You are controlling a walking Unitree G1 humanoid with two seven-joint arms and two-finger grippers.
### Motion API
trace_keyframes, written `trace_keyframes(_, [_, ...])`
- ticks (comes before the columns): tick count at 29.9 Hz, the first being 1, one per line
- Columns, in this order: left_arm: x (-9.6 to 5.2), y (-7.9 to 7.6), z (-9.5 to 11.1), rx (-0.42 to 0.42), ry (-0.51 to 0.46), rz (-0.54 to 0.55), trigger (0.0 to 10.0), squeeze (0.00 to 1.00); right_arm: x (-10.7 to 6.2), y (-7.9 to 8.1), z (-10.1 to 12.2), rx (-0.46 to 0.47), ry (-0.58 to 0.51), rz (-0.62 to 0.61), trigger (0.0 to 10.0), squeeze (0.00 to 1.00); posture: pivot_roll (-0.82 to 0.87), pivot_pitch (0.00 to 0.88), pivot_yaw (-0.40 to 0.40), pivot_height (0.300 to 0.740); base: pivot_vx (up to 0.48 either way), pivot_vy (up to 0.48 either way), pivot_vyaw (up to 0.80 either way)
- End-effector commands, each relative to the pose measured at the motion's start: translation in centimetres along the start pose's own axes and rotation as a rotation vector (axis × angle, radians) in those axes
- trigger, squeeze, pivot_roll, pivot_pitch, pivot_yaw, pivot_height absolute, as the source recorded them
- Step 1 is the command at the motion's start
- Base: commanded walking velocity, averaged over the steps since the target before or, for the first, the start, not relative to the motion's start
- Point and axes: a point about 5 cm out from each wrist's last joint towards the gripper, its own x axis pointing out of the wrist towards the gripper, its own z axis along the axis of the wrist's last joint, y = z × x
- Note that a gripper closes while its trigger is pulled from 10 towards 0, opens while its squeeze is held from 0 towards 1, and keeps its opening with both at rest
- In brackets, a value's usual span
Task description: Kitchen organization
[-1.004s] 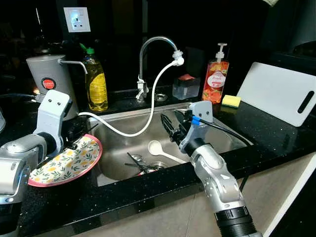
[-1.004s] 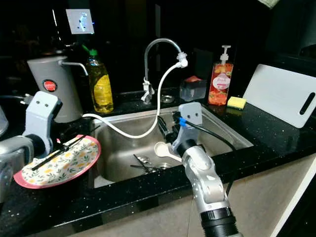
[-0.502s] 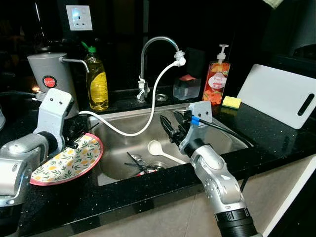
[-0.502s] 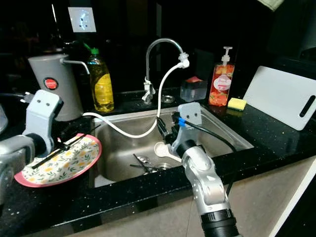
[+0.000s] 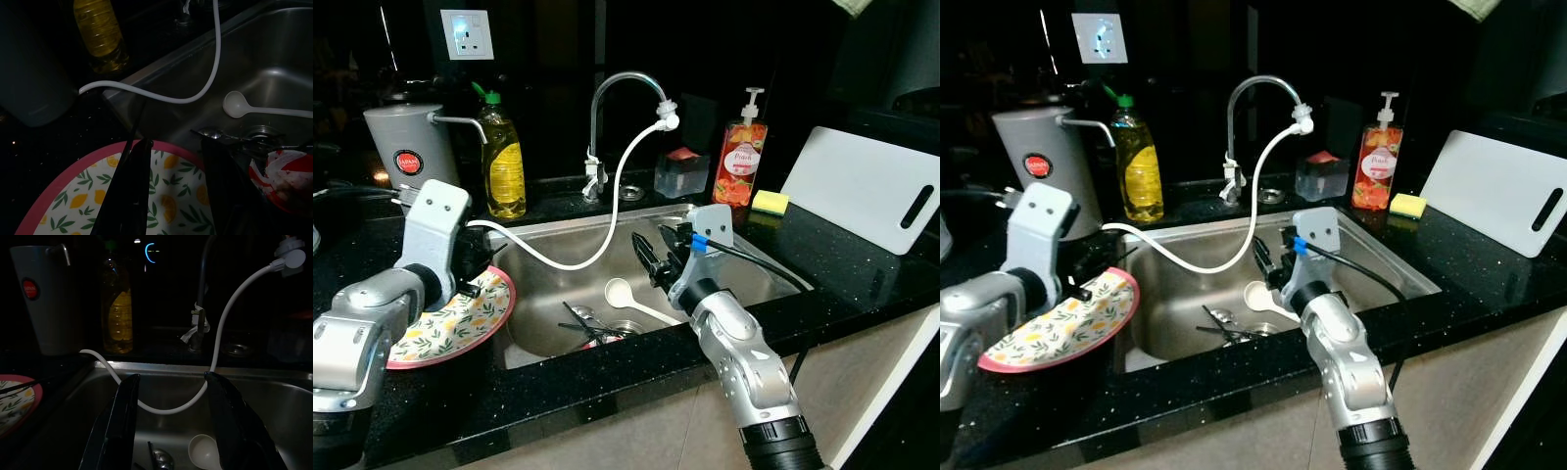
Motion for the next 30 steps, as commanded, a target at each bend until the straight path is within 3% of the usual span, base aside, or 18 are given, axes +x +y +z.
trace_keyframes(1, [0.21, -0.21, -0.40, 0.006, 0.018, 0.004, 10.0, 0.00, -0.05, 0.03, -0.22, 0.001, 0.012, -0.003, 10.0, 0.00, -0.01, 0.000, -0.027, 0.740, 0.000, 0.000, 0.00])
trace_keyframes(30, [0.61, 0.19, 0.26, 0.022, 0.001, 0.015, 10.0, 0.00, 0.12, -0.11, -0.12, 0.001, -0.003, -0.022, 10.0, 0.00, 0.00, 0.000, -0.006, 0.740, 0.000, 0.000, 0.00])
